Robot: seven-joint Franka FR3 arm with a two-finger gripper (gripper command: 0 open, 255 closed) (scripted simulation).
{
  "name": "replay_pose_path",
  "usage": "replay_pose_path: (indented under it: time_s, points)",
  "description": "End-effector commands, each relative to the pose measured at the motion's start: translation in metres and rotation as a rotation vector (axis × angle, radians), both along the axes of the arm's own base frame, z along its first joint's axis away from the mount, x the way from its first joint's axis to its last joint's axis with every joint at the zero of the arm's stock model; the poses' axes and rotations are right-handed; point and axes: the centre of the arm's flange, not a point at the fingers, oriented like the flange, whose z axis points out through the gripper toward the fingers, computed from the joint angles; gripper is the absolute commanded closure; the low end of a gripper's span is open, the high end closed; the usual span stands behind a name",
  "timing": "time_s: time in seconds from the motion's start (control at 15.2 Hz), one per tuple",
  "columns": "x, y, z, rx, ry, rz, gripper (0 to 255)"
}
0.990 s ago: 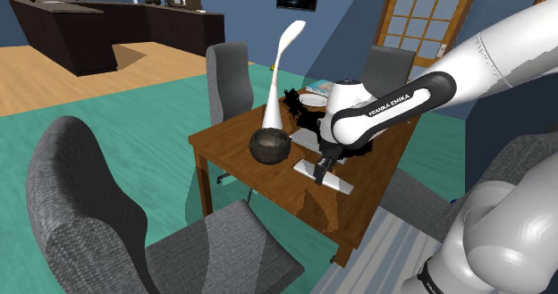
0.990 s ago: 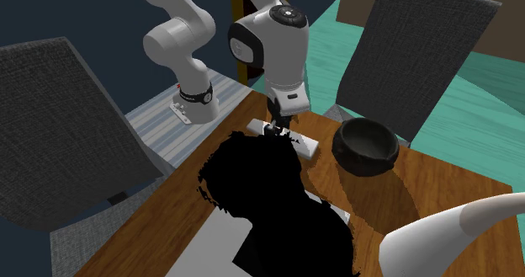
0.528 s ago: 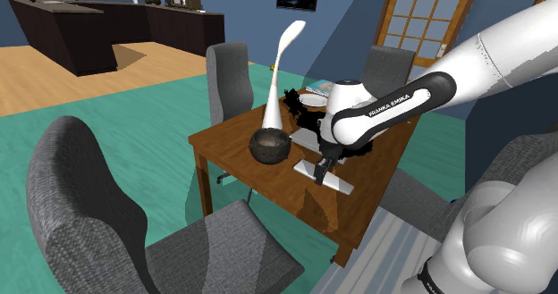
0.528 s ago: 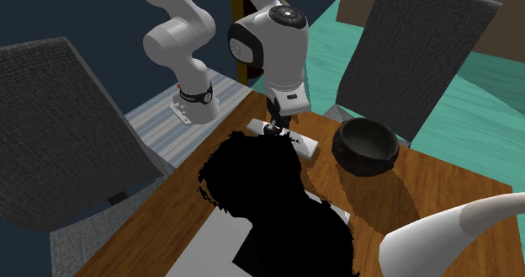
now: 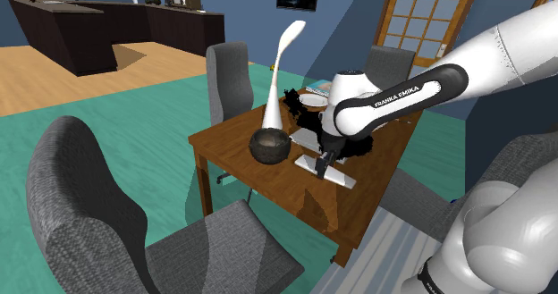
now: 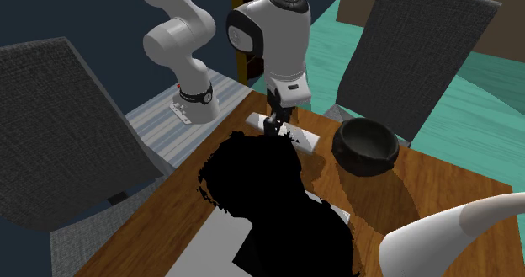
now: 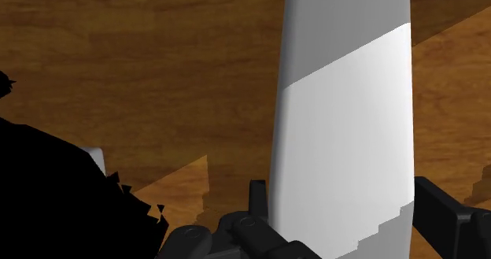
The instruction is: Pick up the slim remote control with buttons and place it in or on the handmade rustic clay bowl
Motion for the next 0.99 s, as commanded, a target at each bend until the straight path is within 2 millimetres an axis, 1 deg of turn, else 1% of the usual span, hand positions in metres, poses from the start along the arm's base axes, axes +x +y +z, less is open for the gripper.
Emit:
replay_pose_path:
  time_s: [0.0,0.92]
  points:
    - [0.000,0.001,0.011,0.000,0.000,0.000,255]
    - [0.000,0.001,0.085,0.000,0.000,0.000,255]
